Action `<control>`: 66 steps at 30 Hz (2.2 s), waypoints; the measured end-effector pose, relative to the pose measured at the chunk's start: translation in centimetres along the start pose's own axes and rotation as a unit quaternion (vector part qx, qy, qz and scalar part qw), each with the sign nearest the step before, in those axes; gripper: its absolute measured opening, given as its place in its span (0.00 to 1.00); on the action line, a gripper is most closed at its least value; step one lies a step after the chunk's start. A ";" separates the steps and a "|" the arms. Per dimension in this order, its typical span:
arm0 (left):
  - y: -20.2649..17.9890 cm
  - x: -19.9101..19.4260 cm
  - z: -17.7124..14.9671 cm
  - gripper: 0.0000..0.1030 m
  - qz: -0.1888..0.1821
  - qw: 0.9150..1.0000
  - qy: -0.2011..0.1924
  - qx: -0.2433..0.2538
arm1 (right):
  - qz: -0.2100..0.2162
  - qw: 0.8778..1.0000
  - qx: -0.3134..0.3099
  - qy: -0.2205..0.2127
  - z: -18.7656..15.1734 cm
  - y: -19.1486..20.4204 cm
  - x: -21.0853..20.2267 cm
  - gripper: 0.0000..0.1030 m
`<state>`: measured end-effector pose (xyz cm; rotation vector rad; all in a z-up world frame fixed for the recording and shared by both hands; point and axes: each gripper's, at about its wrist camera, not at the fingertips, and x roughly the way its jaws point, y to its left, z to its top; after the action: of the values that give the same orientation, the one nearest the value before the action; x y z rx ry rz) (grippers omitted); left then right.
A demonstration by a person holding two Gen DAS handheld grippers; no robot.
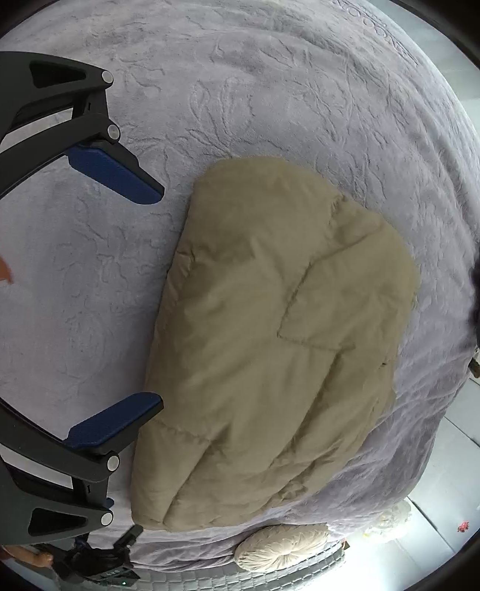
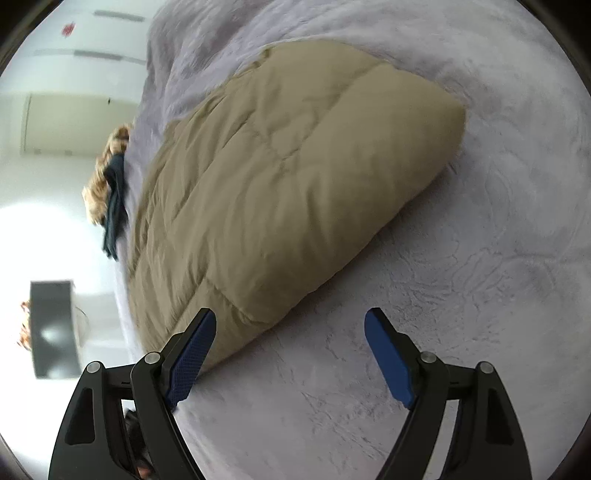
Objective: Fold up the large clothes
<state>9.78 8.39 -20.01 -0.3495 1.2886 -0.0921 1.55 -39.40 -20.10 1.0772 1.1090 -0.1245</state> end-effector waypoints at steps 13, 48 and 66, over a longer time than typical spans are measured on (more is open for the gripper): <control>4.5 2.0 0.2 0.99 -0.202 0.968 -0.005 -0.150 | 0.089 0.994 0.064 0.012 1.1 -1.8 2.7 1.00; 3.5 -2.0 2.3 0.22 -0.203 0.965 -0.120 -0.119 | 0.187 0.980 0.044 0.043 2.2 0.9 4.7 0.25; 10.3 -4.4 -15.4 0.23 -0.203 0.969 -0.006 -0.138 | 0.149 0.982 0.067 0.091 -6.8 -8.7 -0.2 0.29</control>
<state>-7.44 16.10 -22.69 -0.8506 1.2037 -0.2592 -8.02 -38.89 -25.72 1.3858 1.1000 0.1427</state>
